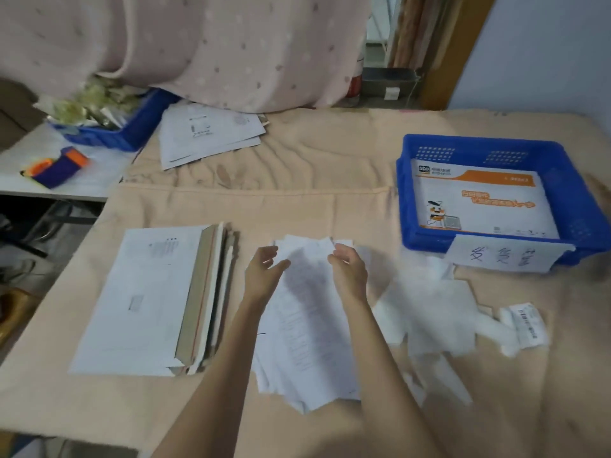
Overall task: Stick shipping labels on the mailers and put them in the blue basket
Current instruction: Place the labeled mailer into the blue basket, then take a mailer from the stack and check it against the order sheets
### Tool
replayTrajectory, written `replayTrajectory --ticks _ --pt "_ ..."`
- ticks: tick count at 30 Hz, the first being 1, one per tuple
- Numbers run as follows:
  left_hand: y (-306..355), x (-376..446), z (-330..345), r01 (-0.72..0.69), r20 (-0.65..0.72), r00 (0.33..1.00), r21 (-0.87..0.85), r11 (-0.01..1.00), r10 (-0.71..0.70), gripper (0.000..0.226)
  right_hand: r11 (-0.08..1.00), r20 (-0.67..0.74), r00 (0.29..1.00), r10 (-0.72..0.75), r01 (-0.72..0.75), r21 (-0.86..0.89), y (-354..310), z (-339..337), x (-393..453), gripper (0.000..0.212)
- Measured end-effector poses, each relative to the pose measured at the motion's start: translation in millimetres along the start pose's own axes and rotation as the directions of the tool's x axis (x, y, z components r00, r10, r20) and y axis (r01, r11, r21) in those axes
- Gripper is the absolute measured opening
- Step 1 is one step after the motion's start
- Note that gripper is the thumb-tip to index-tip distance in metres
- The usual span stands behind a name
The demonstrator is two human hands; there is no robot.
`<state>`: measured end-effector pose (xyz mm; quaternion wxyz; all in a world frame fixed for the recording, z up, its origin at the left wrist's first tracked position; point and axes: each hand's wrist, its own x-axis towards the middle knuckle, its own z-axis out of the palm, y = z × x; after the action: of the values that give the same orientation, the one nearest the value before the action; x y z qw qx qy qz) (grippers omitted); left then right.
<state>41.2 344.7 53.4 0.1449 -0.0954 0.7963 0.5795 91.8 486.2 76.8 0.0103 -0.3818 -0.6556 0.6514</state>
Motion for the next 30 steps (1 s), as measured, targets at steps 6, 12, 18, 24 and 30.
replayTrajectory --ticks 6,12,18,24,30 --pt "-28 21 -106 -0.052 -0.083 0.995 -0.017 0.999 0.05 0.028 0.999 0.037 0.998 0.046 -0.045 -0.026 19 96 -35 0.038" --pt "-63 32 -183 0.008 -0.131 0.991 -0.017 1.0 -0.01 0.037 0.994 0.014 0.995 0.099 -0.099 -0.043 32 170 -62 0.034" --pt "-96 30 -208 0.011 -0.127 0.992 0.123 0.992 0.005 0.039 0.984 0.012 0.989 0.147 -0.145 -0.098 41 211 -80 0.036" --pt "-115 25 -201 0.004 -0.056 0.998 0.302 0.953 0.013 0.046 0.944 0.08 0.986 0.146 -0.114 -0.31 33 221 -98 0.041" --pt "-118 24 -195 -0.008 -0.063 0.997 0.4 0.916 0.036 0.047 0.886 0.07 0.991 0.115 -0.071 -0.458 32 226 -100 0.042"
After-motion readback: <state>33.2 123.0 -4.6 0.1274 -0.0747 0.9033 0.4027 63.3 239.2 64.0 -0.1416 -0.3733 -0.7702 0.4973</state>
